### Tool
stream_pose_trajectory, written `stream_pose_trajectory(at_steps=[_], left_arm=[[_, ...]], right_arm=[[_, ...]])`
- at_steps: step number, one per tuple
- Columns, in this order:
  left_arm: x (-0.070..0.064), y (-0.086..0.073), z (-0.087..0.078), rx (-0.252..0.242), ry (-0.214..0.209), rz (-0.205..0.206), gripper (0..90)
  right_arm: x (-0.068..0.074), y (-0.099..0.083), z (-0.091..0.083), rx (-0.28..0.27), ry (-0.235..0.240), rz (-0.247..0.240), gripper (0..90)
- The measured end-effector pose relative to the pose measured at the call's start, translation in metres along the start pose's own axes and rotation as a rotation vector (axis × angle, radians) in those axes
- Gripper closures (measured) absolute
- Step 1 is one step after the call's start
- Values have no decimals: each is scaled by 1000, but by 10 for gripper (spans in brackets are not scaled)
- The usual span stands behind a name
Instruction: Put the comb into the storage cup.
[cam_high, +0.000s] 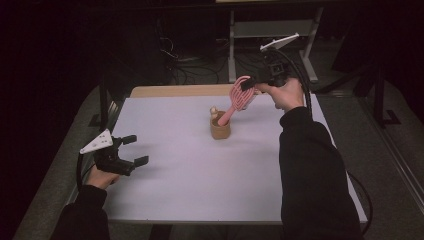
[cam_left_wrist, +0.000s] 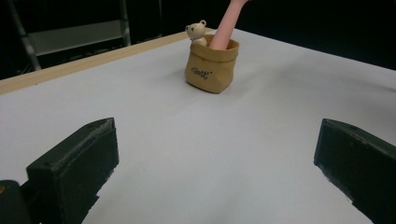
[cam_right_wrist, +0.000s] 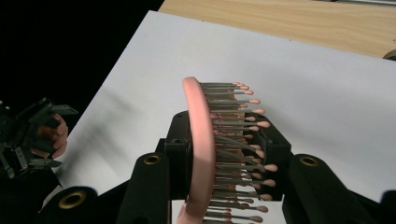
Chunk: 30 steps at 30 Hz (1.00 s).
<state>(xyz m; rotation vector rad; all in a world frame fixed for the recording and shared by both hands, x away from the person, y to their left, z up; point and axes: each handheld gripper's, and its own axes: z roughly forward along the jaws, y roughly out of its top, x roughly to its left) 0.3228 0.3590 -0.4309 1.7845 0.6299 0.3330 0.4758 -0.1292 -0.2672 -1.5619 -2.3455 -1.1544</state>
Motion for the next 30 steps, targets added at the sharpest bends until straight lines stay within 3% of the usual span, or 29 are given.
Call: stream_pose_trajectory(at_steps=[11,21,30], left_arm=[[-2,-16,-4,34,13,-19,0],[0,-27,-14,-5,61,-46,0],[3,-31,-14,2,86,-58,0]], right_arm=[[-9,-4,20,14,13,19,630],[-10,-6,34,18,34,33,629],[-26,-14,32,-8,70,121,617]])
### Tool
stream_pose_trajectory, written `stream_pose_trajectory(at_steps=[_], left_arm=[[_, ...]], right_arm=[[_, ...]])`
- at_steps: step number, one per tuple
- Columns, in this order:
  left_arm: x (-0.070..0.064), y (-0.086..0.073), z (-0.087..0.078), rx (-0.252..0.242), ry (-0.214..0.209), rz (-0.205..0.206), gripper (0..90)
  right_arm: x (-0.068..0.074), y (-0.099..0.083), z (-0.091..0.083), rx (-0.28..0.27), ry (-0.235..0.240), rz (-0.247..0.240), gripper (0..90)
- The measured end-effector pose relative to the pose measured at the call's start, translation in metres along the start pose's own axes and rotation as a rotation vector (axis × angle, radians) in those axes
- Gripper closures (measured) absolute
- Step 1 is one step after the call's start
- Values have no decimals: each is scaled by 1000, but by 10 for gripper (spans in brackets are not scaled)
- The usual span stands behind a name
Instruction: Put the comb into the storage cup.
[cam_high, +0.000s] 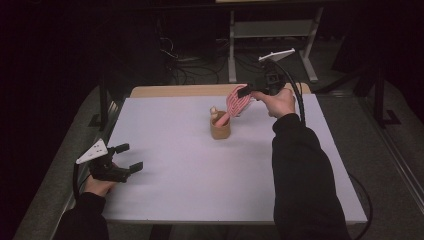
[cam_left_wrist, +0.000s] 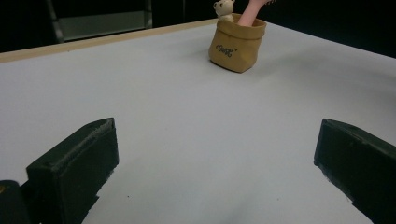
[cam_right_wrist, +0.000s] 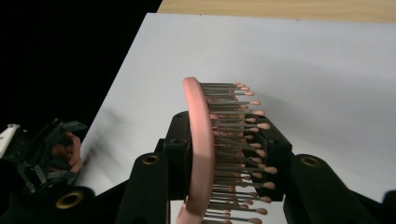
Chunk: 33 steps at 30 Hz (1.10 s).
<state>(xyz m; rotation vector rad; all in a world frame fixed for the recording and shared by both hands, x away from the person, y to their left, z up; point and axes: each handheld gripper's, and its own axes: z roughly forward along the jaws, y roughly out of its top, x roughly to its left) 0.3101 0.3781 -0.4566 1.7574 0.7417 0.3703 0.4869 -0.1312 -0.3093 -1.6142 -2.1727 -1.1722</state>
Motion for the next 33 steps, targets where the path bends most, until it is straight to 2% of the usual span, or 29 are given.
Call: stream_pose_trajectory(at_steps=[6,10,14,17,20,23,25,29,33], left_arm=[[-2,0,2,0,-3,4,0],[-3,0,3,1,-5,6,0],[-4,1,3,-2,-6,9,0],[-4,1,3,-4,-7,12,0],[-4,1,3,-2,-9,14,0],[-5,1,3,-5,-11,15,0],[-5,2,3,-6,-10,17,0],[-6,2,4,-4,-13,20,0],[-7,2,5,-4,-14,21,0]], right_arm=[[-13,-7,-5,-22,32,34,579],[-15,-9,-6,-18,38,32,543],[-17,-9,-8,-18,35,37,400],[-19,-10,-11,-48,31,35,281],[-19,-12,-14,-66,11,16,150],[-19,-13,-17,-73,-6,-4,108],[-19,-14,-19,-73,-9,-19,21],[-18,-17,-24,-79,-27,-56,0],[-18,-20,-32,-103,-19,-95,0]])
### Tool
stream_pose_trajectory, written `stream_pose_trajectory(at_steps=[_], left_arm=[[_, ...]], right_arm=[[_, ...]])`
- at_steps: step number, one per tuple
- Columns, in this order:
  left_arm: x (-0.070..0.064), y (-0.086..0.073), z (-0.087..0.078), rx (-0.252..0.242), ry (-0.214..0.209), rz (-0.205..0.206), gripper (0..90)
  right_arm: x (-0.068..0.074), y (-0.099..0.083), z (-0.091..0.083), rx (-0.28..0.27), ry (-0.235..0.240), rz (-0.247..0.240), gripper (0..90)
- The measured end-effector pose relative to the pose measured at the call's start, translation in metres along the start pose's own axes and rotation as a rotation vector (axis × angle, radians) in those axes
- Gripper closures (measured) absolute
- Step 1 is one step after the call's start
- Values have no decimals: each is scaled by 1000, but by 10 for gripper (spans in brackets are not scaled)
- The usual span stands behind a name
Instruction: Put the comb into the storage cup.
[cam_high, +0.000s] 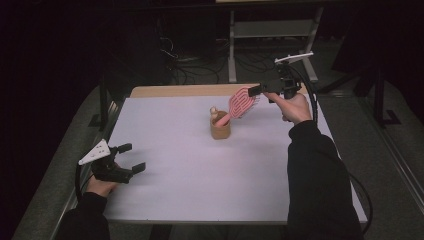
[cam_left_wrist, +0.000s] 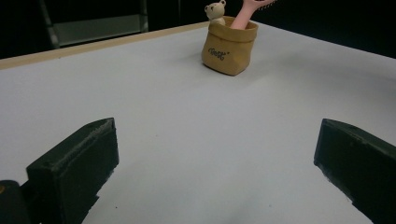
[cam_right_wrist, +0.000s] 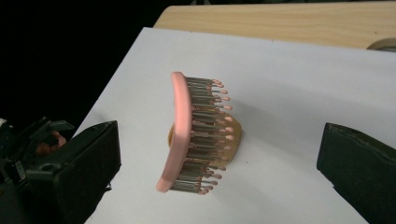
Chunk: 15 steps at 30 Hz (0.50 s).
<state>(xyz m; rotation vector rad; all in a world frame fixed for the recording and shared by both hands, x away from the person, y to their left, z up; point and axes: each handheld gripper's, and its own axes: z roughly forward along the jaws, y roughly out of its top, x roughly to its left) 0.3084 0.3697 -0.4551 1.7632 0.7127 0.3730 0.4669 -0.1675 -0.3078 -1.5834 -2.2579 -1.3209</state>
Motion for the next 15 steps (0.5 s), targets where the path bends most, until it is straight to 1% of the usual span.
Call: stream_pose_trajectory(at_steps=[4,9,15], left_arm=[[0,0,0,0,1,0,0],[0,0,0,0,1,-2,0],[-1,0,0,1,-3,0,0]], right_arm=[[-1,-4,-8,-17,-2,-21,0],[-6,-10,-15,-20,-9,-20,0],[-13,-18,-24,-37,-12,-15,0]])
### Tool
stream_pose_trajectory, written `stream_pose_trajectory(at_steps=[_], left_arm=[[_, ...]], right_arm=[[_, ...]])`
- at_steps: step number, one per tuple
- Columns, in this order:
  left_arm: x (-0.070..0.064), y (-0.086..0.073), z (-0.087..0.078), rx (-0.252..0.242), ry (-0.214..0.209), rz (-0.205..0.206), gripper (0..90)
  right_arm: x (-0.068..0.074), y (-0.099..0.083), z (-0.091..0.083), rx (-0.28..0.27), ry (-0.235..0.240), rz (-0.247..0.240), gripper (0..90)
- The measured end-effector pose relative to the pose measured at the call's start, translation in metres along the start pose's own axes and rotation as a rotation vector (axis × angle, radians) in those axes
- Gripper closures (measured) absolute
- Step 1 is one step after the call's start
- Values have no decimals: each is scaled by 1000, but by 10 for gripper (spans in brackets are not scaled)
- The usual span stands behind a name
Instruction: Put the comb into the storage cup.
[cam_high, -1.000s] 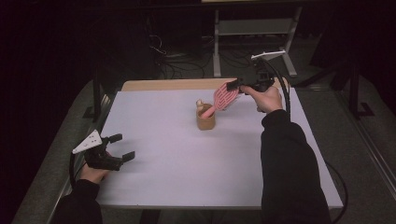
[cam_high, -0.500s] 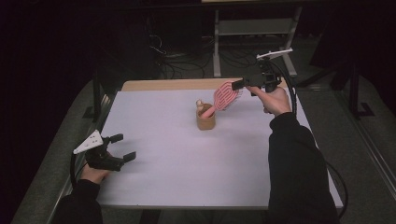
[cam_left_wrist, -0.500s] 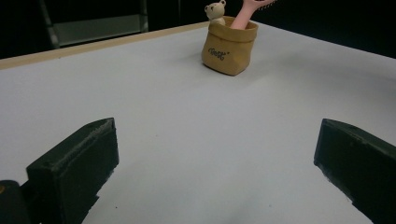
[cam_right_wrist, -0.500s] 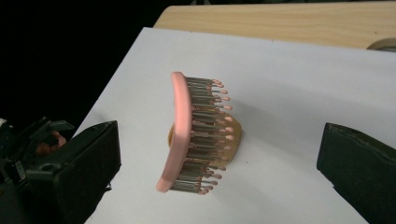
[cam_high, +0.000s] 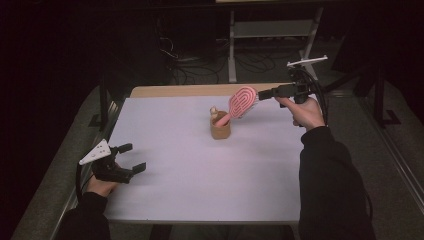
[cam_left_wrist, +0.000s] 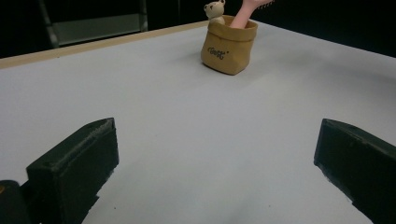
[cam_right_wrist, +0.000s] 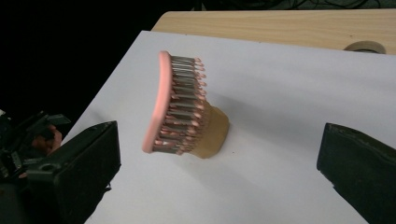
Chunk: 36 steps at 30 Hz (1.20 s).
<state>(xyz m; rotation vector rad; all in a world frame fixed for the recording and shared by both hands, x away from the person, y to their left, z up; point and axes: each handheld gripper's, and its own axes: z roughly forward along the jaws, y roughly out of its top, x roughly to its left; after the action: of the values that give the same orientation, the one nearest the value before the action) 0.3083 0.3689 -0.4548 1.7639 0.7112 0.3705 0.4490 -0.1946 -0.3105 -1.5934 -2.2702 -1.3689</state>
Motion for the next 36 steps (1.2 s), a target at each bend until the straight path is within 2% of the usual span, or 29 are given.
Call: stream_pose_trajectory(at_steps=[7,14,21,31,36], left_arm=[[2,-1,-2,-2,7,-10,0],[2,-3,-1,13,4,-9,0],[3,-3,-3,8,11,-12,0],[2,-4,-2,24,11,-12,0],[3,-5,-2,24,13,-15,0]], right_arm=[[-11,-10,-8,-7,-5,17,0],[-17,-21,-15,-36,-27,-2,0],[-24,-33,-21,-64,-37,-3,0],[-30,-52,-29,-71,-60,-28,0],[-35,-63,-31,-77,-54,-21,0]])
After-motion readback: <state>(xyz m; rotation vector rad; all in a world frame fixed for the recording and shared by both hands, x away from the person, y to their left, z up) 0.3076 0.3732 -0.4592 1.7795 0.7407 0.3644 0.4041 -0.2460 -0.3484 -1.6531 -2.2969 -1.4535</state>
